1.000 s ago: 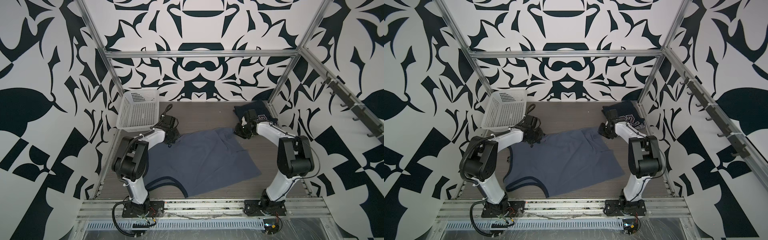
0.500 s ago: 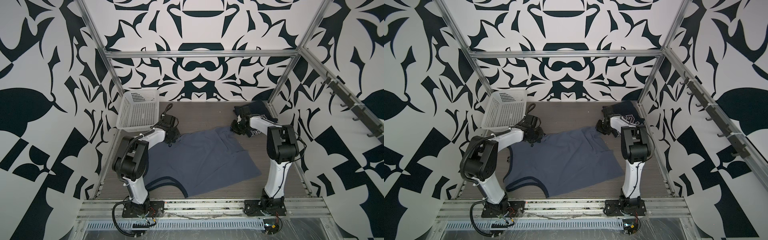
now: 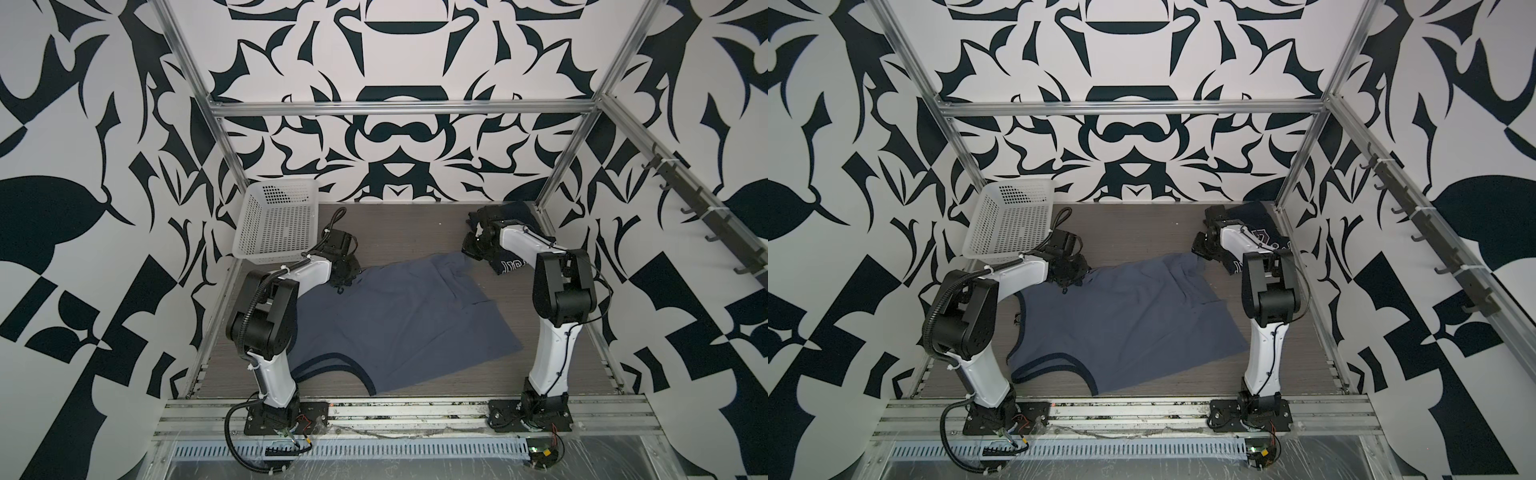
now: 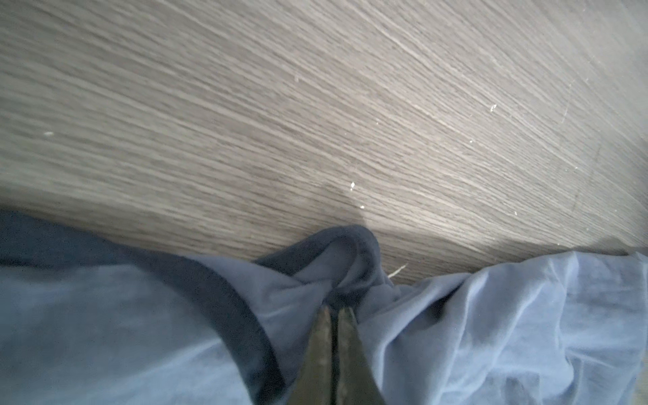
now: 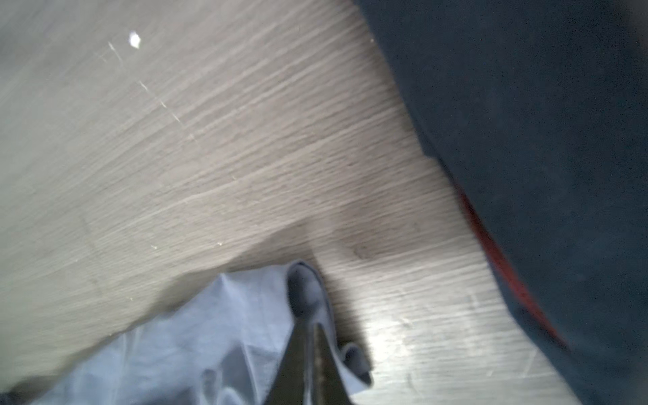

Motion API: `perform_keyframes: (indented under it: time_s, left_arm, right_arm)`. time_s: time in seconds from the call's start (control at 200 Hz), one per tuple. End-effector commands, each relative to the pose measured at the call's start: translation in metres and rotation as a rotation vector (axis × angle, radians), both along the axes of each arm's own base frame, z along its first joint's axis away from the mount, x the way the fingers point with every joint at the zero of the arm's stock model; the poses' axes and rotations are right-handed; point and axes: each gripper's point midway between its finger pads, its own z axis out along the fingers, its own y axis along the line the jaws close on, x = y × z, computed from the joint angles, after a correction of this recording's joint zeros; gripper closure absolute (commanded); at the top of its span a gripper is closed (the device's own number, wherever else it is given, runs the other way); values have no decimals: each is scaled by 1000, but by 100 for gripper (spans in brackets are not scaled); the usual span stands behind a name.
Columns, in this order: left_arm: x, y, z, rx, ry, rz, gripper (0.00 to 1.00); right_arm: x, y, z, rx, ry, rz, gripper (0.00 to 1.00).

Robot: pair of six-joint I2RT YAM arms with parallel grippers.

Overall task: Fold and stack tank tops
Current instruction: Fold the tank top at the center of the table.

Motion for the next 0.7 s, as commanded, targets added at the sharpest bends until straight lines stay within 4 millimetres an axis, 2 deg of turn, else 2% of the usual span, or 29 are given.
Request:
perform_keyframes:
  time_s: [0.0, 0.235, 0.455, 0.695]
  left_arm:
    - [4, -4, -2, -1, 2, -12, 100]
    - [4, -5, -1, -1, -1, -15, 100]
    - [5, -5, -1, 4, 0, -18, 100]
    - [5, -5, -2, 4, 3, -17, 100]
  right_arm:
    - [6, 3, 16, -2, -27, 7, 89]
    - [12, 6, 5, 4, -8, 14, 79]
    - [11, 12, -4, 30, 18, 23, 78]
    - [15, 22, -5, 81, 15, 47, 75]
